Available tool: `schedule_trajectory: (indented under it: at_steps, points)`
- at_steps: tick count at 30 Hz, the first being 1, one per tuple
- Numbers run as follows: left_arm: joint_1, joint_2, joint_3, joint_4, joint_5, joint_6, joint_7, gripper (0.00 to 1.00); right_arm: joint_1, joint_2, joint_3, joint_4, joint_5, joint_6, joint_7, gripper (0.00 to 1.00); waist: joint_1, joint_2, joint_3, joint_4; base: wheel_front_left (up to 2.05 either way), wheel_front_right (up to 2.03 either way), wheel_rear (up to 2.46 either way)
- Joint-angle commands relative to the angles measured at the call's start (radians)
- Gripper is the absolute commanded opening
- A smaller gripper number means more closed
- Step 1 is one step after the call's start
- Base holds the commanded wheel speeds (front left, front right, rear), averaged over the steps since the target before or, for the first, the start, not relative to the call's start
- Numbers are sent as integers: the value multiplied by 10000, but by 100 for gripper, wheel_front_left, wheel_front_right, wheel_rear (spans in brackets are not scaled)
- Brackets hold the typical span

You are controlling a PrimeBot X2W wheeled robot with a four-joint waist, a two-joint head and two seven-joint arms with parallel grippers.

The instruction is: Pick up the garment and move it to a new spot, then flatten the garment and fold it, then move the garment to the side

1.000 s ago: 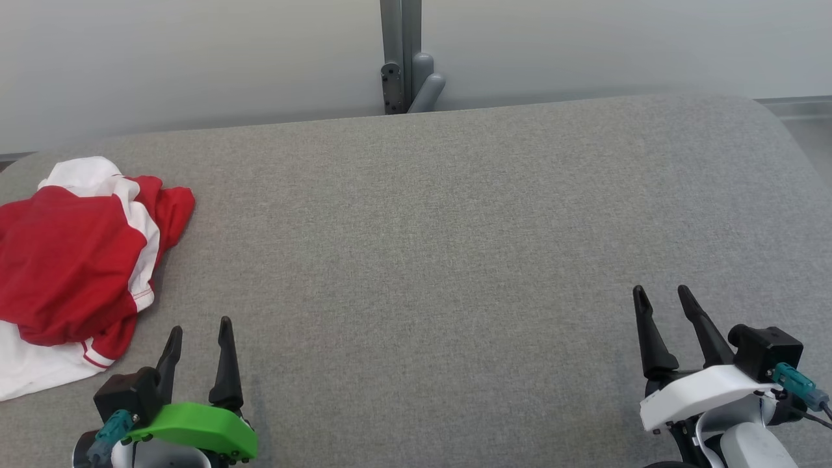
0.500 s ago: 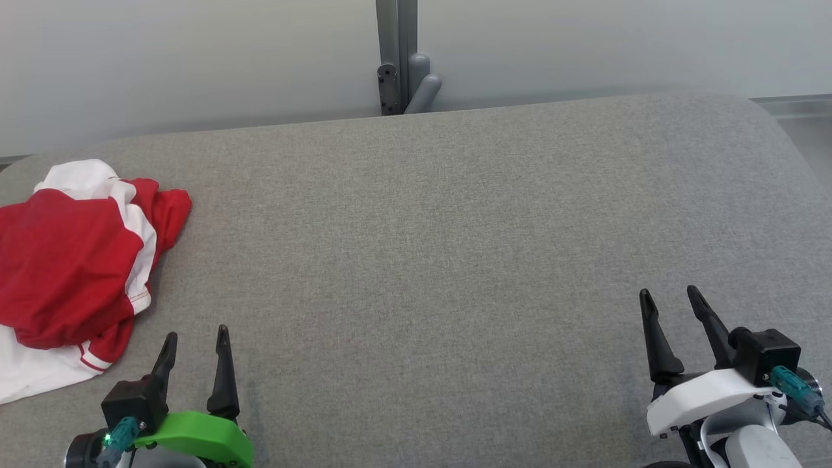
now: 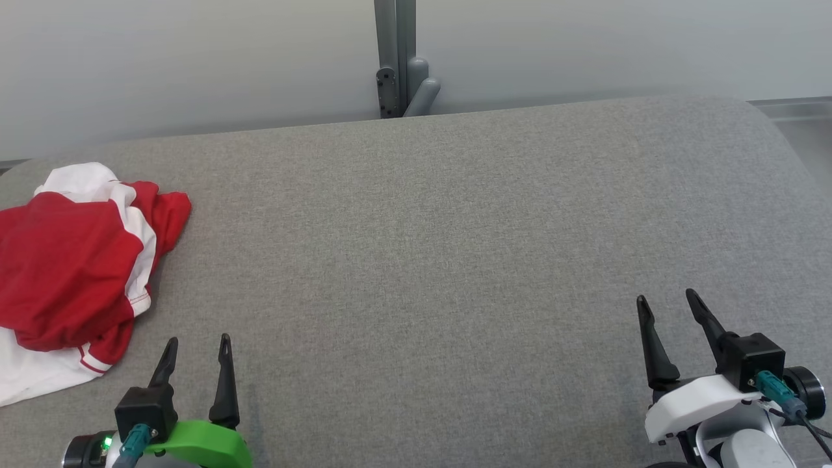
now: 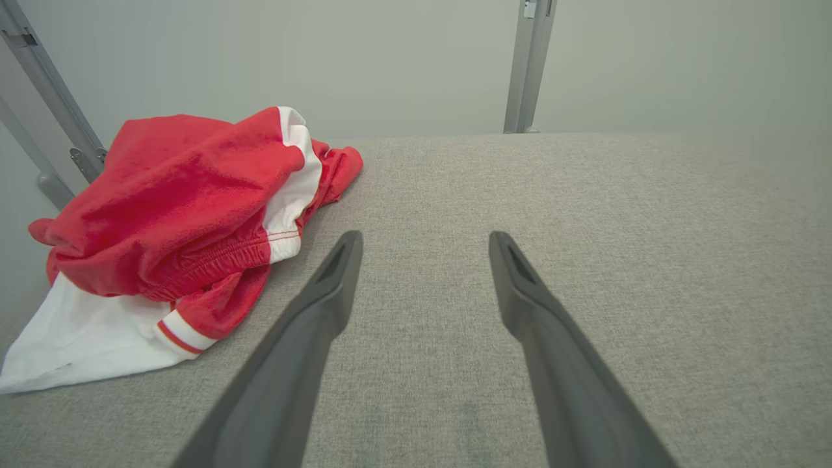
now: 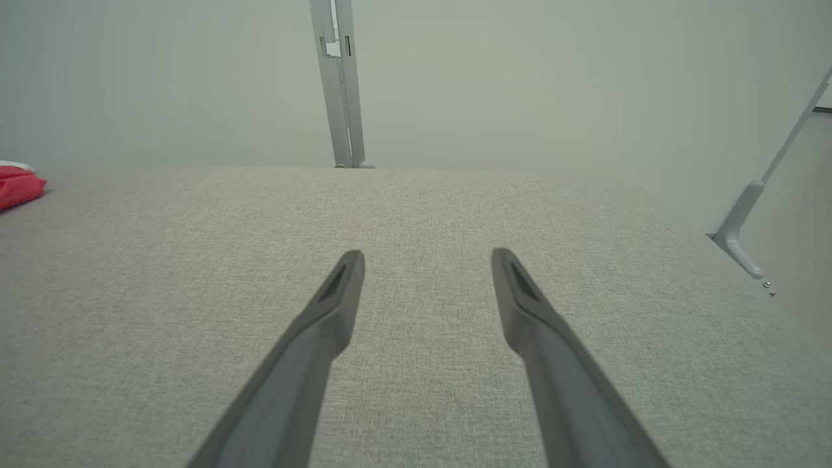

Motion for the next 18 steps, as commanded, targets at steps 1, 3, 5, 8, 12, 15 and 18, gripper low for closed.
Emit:
schedule_trajectory:
  at_steps: [1, 3, 5, 8, 12, 15, 18]
  points:
    - [84, -23, 56, 33, 218, -30, -65, 100, 150, 18, -57, -5, -275, 3, -56, 100, 0, 0, 0, -5, 0, 0, 0]
    - [89, -48, 94, 63, 327, -48, -117, 100, 166, 66, -99, -14, -450, 3, -62, 100, 0, 0, -2, -10, 0, 0, 0]
    - [93, -80, 154, 107, 405, -81, -150, 100, 180, 116, -130, -11, -621, 4, -67, 100, 0, 0, -8, -19, 0, 0, 0]
    - [75, -168, 357, 239, 318, -138, -214, 100, 185, 172, -174, -3, -882, 4, -76, 100, 0, 0, -12, -33, 0, 0, 0]
    - [-9, -289, 555, 458, 338, -283, -277, 100, 245, 229, -239, 30, -1169, 2, -81, 100, 0, 0, -24, -44, 0, 0, 0]
    - [-78, -349, 656, 506, 369, -355, -277, 100, 243, 252, -243, 46, -1231, 2, -82, 100, 0, 0, -29, -47, 0, 0, 0]
    - [-134, -405, 756, 518, 379, -429, -277, 100, 247, 251, -212, 52, -1180, 2, -82, 100, 0, 0, -37, -49, 0, 0, 0]
